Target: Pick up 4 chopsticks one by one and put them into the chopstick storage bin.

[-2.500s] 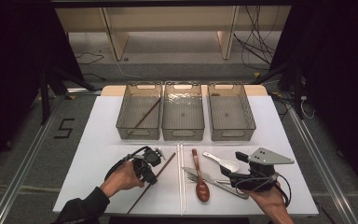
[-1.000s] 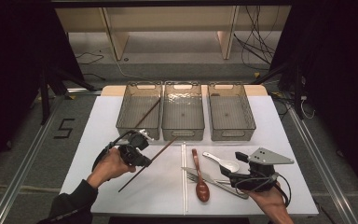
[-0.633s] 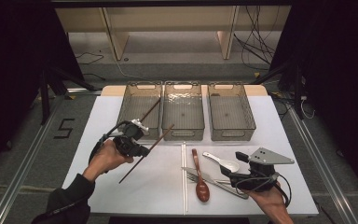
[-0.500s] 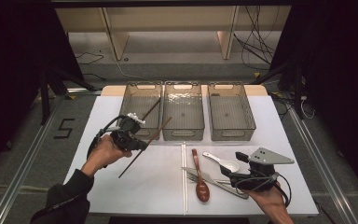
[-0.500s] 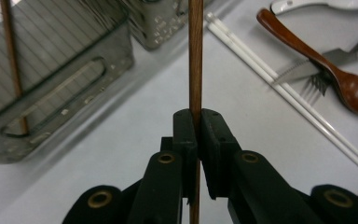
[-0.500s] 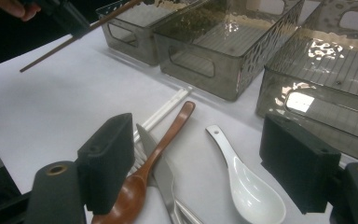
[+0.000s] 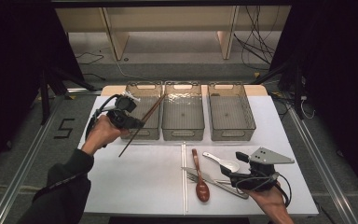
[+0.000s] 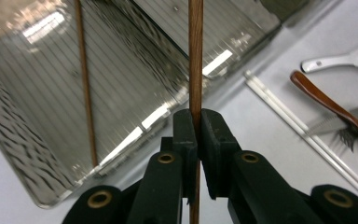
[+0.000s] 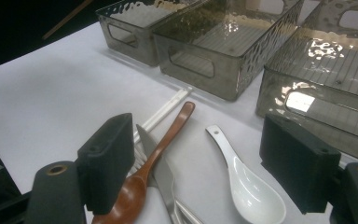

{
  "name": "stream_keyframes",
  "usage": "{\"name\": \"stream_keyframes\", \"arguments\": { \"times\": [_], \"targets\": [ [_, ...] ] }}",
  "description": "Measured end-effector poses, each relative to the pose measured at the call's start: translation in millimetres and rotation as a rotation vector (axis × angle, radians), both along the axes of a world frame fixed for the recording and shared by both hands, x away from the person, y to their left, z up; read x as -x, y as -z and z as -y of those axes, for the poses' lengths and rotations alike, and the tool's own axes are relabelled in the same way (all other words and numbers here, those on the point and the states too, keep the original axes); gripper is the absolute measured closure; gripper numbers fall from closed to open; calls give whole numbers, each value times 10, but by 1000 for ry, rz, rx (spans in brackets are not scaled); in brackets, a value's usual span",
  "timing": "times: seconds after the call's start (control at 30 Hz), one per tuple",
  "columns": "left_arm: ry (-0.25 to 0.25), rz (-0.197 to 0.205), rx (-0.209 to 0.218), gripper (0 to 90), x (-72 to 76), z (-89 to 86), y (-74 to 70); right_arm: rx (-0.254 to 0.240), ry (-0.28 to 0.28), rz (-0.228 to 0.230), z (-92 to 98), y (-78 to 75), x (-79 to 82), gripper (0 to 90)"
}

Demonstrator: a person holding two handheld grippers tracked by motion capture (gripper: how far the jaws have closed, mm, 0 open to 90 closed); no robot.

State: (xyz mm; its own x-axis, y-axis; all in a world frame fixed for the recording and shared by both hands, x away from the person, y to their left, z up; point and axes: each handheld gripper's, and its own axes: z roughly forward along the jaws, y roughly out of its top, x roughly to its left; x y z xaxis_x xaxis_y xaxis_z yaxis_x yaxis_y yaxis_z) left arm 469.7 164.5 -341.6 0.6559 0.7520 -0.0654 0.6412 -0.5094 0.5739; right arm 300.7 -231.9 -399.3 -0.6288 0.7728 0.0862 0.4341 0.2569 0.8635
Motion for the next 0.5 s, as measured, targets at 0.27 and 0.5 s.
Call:
{"name": "stream_keyframes", "arguments": {
  "times": [0.27, 0.5],
  "targets": [
    [-8, 36, 9, 843, -231, 3, -112, -1, 1, 0, 5, -1, -1, 270],
    [-29, 53, 2, 843, -435, -20, -111, 0, -1, 0, 2, -1, 0, 270]
  ]
}}
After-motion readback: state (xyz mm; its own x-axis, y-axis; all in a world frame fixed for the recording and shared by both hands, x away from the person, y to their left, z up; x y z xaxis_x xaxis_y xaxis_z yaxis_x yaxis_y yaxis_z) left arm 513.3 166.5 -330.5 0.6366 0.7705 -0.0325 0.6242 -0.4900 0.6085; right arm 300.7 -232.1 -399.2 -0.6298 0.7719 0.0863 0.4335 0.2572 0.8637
